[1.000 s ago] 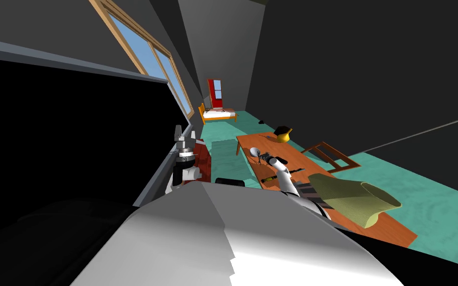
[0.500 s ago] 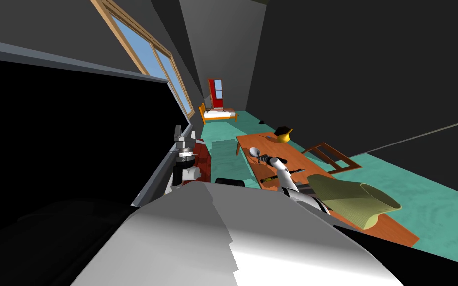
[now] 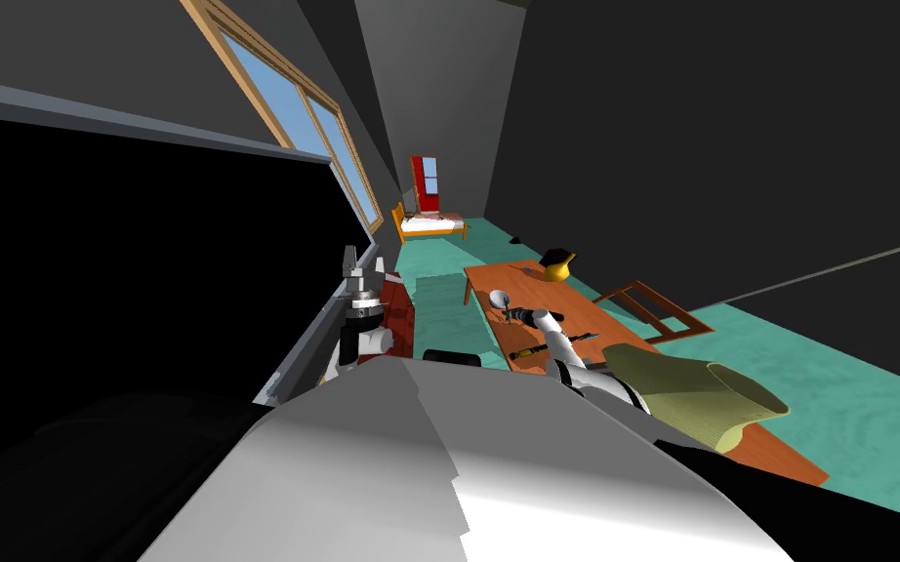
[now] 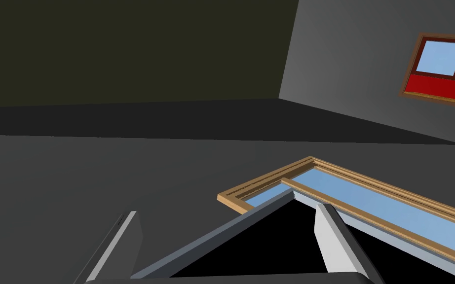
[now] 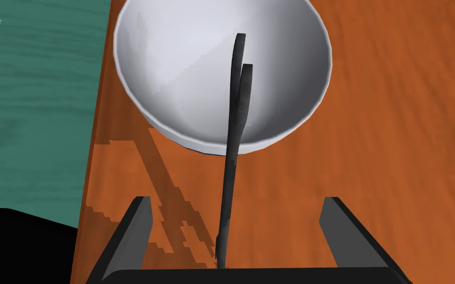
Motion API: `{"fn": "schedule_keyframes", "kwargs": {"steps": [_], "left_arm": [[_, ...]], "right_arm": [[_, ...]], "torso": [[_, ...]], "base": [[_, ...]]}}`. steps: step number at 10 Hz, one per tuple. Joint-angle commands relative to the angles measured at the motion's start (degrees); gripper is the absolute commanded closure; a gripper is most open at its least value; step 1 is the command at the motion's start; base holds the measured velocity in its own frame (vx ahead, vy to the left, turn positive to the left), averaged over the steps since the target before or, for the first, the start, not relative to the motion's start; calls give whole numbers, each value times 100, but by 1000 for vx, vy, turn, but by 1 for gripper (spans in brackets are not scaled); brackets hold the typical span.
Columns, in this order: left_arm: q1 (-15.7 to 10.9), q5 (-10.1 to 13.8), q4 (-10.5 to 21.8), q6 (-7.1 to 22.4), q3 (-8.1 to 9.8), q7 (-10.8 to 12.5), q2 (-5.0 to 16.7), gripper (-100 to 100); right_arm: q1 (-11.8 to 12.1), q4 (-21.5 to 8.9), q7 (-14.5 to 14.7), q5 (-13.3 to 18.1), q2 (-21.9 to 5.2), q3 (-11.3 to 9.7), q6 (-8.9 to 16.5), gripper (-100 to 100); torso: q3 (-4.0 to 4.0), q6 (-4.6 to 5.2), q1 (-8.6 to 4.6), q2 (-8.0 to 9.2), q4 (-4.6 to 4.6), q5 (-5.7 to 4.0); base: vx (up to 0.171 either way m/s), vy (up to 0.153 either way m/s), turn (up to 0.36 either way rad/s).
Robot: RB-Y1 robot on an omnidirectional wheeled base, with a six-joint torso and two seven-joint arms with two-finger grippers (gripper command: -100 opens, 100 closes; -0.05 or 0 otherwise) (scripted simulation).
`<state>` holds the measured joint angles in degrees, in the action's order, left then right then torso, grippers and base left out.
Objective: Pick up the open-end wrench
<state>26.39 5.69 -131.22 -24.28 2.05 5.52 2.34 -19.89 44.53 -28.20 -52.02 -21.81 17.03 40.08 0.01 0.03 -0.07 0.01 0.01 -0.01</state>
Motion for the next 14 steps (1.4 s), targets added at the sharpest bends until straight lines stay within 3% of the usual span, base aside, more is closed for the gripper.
{"fn": "schedule_keyframes", "kwargs": {"steps": [1, 2, 3, 4, 5, 6, 7, 11, 12, 13, 14], "left_arm": [[0, 0, 0, 0, 0, 0, 0, 0], [0, 0, 0, 0, 0, 0, 0, 0], [0, 0, 0, 0, 0, 0, 0, 0], [0, 0, 0, 0, 0, 0, 0, 0], [0, 0, 0, 0, 0, 0, 0, 0], [1, 0, 0, 0, 0, 0, 0, 0], [1, 0, 0, 0, 0, 0, 0, 0], [0, 0, 0, 0, 0, 0, 0, 0], [0, 0, 0, 0, 0, 0, 0, 0], [0, 0, 0, 0, 0, 0, 0, 0], [-1, 0, 0, 0, -1, 0, -1, 0]], "right_arm": [[-71, -173, -80, -74, -31, 19, 170, -100], [-54, -134, -23, -62, -21, 15, 87, -100], [-58, -149, -27, -69, -23, 17, 107, 0], [-19, -214, 43, -30, 136, 20, -76, -100], [0, -247, 78, -11, 216, 22, -166, -100], [13, -167, 25, 11, 177, 9, -89, -100], [25, -141, -7, 29, 191, 4, -101, 100], [23, -149, -18, 27, 182, 4, -70, 100], [22, -147, -16, 28, 181, 4, -70, 0], [-51, -158, -15, -62, 3, 18, 75, 100], [7, -72, -75, 29, 97, -4, 13, 100]], "torso": [[0, 0, 0, 0, 0, 0], [0, 0, 2, 0, 0, 0], [0, 0, 5, 0, 0, 1], [0, 0, 7, -1, 0, 2], [-7, -1, 0, -13, -3, 0], [-15, 0, -6, -27, -5, -2], [-11, 0, -1, -19, -5, 0], [-9, -5, -6, -13, -6, -18], [-12, -5, -9, -16, -7, -20], [-13, -4, -11, -18, -8, -20], [-4, 0, -2, -2, -5, -17]], "base": [[-3, -13, 15], [-1, -6, 3], [0, 0, 0], [42, -26, 19], [84, -47, 27], [40, -22, 9], [6, -4, 0], [0, -1, -1], [0, 0, 0], [-58, 37, -22], [-35, 21, -16]]}}
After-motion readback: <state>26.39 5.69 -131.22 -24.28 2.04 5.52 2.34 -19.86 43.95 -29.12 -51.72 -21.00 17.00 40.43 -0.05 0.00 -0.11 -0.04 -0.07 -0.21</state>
